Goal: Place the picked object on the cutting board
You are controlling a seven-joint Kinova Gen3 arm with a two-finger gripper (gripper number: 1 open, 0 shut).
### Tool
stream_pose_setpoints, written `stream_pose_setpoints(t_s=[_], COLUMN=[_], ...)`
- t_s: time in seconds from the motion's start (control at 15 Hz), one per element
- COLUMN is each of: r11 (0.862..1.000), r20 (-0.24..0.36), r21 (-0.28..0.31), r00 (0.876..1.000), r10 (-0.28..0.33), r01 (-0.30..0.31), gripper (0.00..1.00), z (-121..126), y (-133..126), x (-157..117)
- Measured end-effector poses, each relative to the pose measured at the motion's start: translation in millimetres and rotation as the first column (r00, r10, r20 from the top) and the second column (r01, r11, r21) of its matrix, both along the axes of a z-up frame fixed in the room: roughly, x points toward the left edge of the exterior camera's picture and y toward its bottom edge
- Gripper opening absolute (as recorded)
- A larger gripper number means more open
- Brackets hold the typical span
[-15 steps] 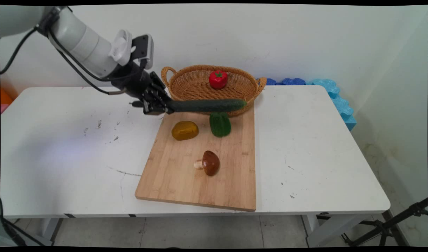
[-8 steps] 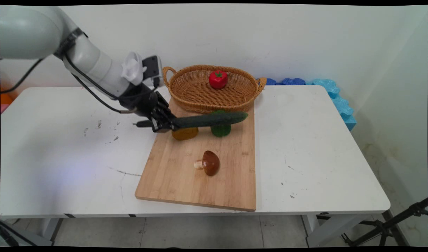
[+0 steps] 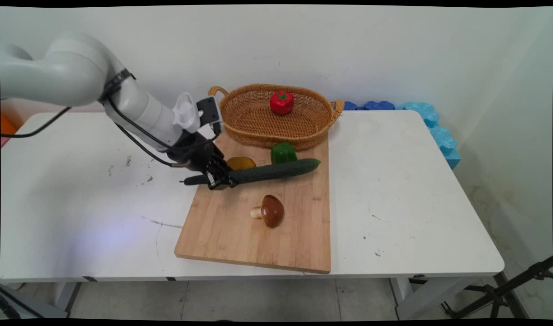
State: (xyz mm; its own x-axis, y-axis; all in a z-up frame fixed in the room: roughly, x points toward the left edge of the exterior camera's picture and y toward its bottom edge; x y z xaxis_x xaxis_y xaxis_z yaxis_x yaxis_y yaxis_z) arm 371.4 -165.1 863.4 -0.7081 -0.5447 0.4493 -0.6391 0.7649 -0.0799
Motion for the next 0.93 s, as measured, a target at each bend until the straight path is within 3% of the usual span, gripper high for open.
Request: stream_pose_setpoints(t_s=[0.47, 0.53, 0.93], r11=[1.000, 1.000, 1.000], r20=[-0.005, -0.006, -0.011], r21=[0.015, 0.017, 0.019], r00=[1.000, 1.000, 1.000], r10=[0.023, 0.024, 0.014], r01=[-0.023, -0.024, -0.014], gripper=[0.00, 1.00, 1.00], z=[-24, -26, -38], y=[-5, -5, -8], x=[-4, -4, -8])
